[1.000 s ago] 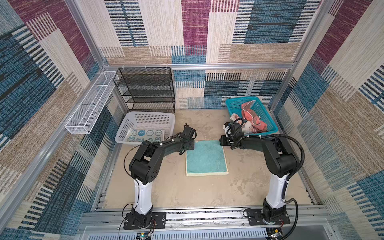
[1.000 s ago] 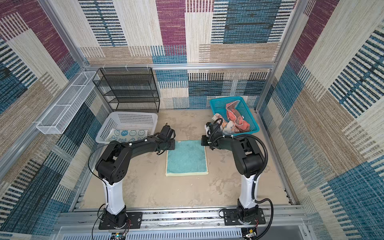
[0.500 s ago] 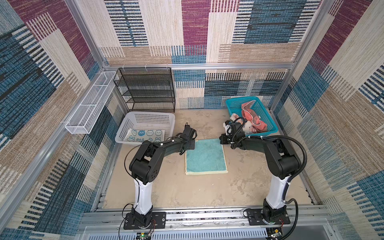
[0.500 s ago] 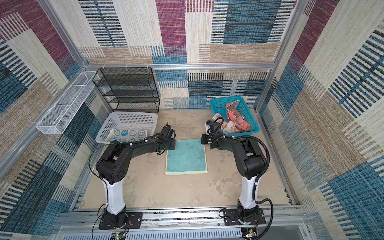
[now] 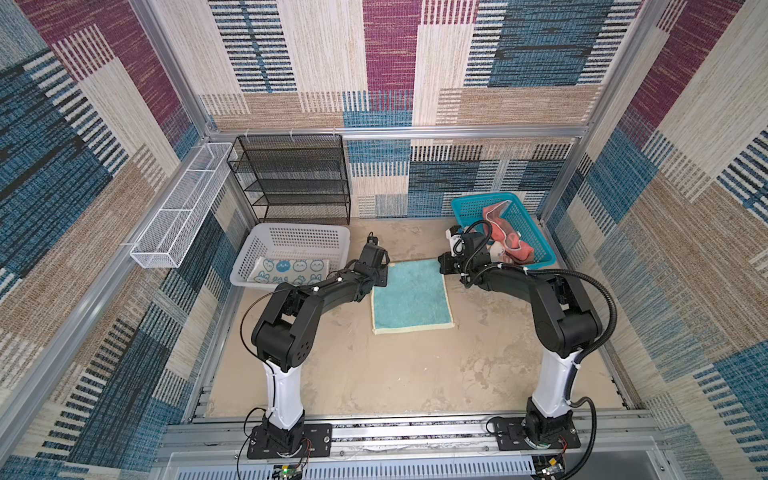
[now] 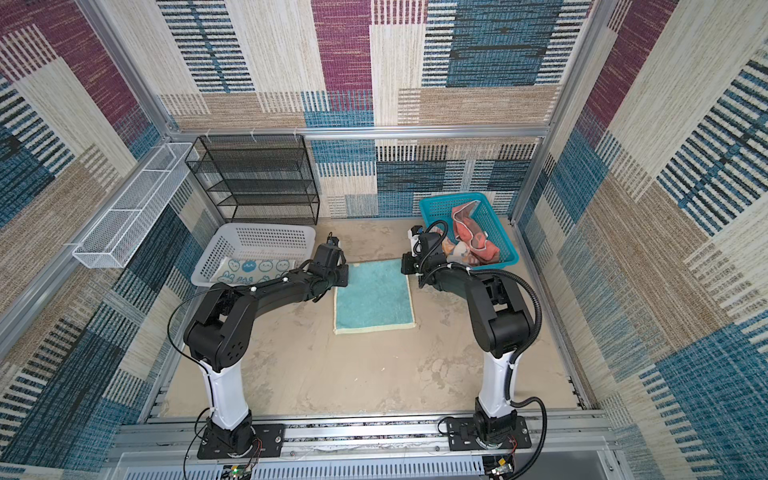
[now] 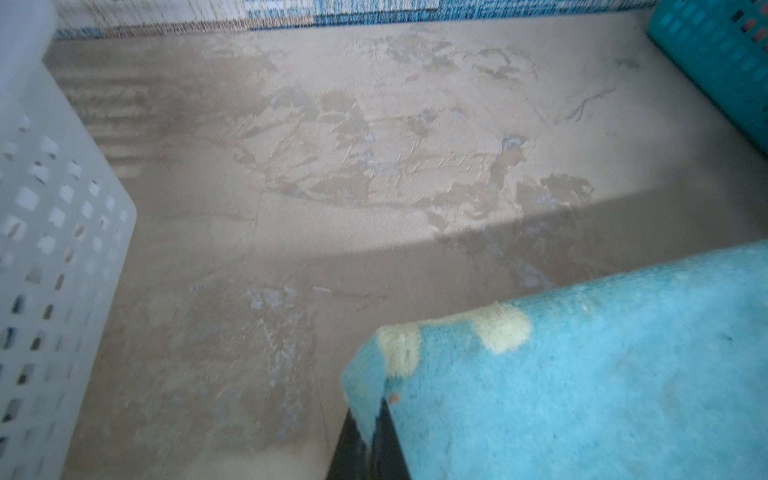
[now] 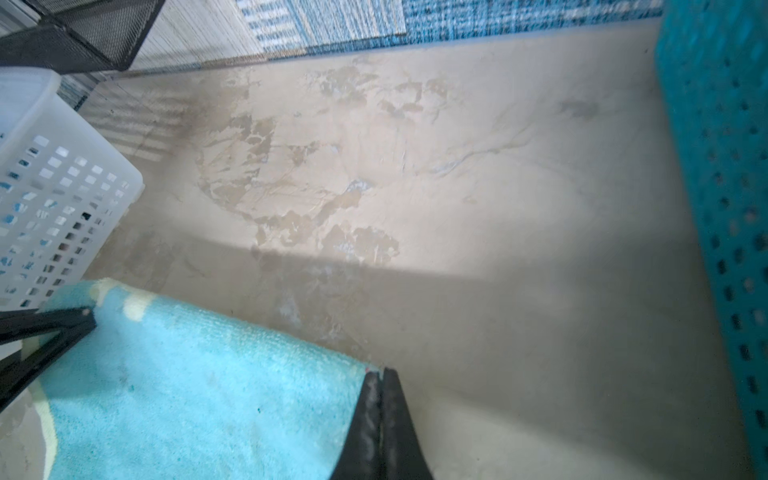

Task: Fold and stack the towels
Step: 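Fold the far edge toward the robot with both grippers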

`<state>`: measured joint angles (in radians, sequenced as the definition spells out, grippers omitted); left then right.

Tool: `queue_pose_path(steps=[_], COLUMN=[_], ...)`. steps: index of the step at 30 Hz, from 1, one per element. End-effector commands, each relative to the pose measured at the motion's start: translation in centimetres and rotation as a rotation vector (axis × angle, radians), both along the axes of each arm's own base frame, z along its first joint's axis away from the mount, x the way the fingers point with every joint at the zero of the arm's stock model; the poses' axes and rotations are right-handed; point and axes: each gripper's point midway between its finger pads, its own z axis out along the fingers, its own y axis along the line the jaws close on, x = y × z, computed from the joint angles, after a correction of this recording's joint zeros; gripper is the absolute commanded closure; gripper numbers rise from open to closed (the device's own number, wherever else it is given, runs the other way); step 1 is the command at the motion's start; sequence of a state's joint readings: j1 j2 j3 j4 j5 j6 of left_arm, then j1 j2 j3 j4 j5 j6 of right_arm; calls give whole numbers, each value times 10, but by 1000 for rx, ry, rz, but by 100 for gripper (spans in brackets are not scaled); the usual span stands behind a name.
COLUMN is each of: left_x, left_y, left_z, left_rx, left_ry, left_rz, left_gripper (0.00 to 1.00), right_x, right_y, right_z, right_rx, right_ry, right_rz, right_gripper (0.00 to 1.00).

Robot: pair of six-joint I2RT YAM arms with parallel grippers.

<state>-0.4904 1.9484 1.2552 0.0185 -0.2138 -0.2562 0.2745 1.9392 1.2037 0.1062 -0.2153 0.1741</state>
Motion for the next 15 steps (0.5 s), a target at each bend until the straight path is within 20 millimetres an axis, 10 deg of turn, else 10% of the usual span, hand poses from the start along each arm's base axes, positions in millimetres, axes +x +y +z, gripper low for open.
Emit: queue_pose_path(steps=[1, 15], left_x=[17, -11], left_y=[-2, -9], left_z=[27, 42], left_rx=[21, -62], left_ry=[-102, -199], left_rz=[-39, -172], left_gripper=[100, 100], right_x=[12, -12], right_y=[-3, -2], right_z=[16, 31], right_rx=[-10, 58], right_ry=[-62, -115], right_rz=[0, 80], right_gripper=[100, 100])
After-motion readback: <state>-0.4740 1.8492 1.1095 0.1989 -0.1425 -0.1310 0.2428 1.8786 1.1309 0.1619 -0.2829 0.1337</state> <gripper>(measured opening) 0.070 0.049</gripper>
